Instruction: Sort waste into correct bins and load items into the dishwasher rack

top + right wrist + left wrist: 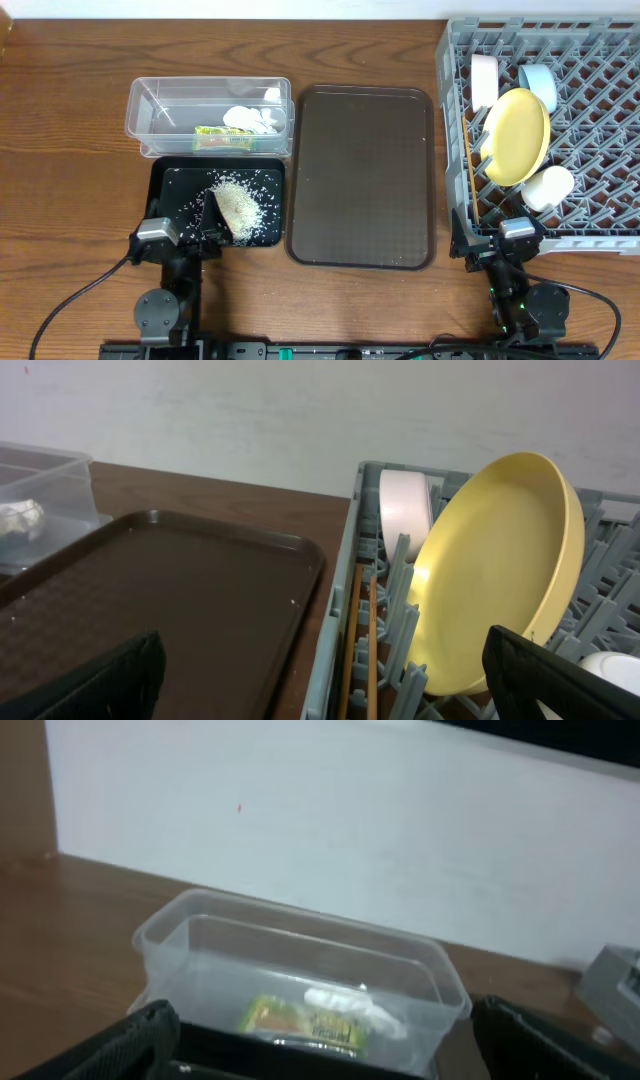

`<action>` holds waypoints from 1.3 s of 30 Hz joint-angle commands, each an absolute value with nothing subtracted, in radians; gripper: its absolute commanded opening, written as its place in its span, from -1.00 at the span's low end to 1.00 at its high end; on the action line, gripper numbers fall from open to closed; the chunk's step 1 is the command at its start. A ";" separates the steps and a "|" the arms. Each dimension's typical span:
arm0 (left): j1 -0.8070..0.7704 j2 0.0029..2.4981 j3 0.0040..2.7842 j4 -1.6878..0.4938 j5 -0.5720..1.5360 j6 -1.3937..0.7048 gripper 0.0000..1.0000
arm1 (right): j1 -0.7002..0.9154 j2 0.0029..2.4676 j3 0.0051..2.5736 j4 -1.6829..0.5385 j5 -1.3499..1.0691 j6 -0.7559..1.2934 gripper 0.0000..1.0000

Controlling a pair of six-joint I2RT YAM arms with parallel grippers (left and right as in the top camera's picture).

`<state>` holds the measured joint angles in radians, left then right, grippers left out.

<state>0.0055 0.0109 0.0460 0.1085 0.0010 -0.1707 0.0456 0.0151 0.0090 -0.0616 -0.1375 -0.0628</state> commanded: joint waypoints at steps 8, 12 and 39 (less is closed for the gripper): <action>0.010 0.002 0.004 -0.026 0.080 -0.009 0.92 | 0.053 0.011 0.006 -0.063 -0.131 -0.076 0.98; 0.010 0.012 0.004 -0.064 0.079 -0.027 0.92 | 0.053 0.011 0.006 -0.063 -0.131 -0.076 0.99; 0.010 0.031 0.004 -0.064 0.079 -0.027 0.92 | 0.053 0.011 0.006 -0.063 -0.131 -0.076 0.97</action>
<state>0.0055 0.0265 0.0128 -0.0193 0.0612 -0.0441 0.0456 0.0151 0.0090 -0.0616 -0.1375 -0.0628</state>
